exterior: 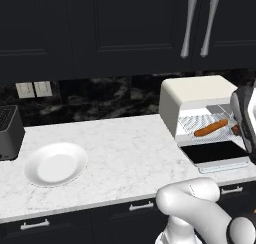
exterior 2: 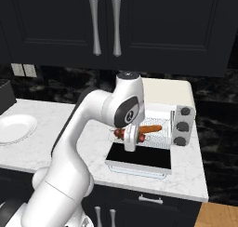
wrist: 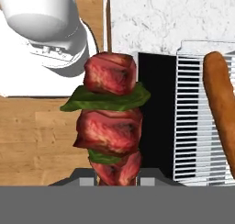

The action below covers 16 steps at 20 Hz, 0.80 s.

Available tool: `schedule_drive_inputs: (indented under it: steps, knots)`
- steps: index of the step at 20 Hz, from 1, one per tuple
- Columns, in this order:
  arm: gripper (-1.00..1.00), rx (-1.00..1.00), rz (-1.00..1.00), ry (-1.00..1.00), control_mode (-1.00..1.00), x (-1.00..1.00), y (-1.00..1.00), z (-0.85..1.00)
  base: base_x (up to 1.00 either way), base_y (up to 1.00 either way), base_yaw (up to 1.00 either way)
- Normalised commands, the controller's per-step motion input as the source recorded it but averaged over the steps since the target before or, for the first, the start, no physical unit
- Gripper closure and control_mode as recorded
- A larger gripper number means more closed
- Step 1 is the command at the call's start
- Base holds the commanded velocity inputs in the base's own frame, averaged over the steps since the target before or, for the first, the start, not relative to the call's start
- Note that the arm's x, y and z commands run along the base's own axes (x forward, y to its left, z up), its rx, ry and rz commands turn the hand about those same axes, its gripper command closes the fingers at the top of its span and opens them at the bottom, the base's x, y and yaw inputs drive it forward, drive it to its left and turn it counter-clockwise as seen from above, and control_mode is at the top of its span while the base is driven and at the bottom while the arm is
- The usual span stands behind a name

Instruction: Pick up the kebab skewer and baguette bread, and place them inside the toaster oven. Close the toaster oven door and start by setting the timer.

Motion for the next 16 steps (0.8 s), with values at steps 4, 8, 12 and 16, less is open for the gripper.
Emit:
schedule_drive_inputs:
  steps: [4, 8, 12, 16]
  knots:
    - [1.0, 0.0, 0.0, 0.0, -1.0, 0.38, -0.04, -0.13, 0.0, 0.0, 0.0]
    - [1.0, 0.0, 0.0, 0.0, -1.0, 0.36, -0.02, -0.17, 0.0, 0.0, 0.0]
    - [1.0, 0.0, 0.0, -0.01, -1.0, 0.38, 0.0, -0.53, 0.0, 0.0, 0.0]
    - [1.0, 0.0, 0.0, 0.0, -1.0, 0.57, -0.1, -0.24, 0.0, 0.0, 0.0]
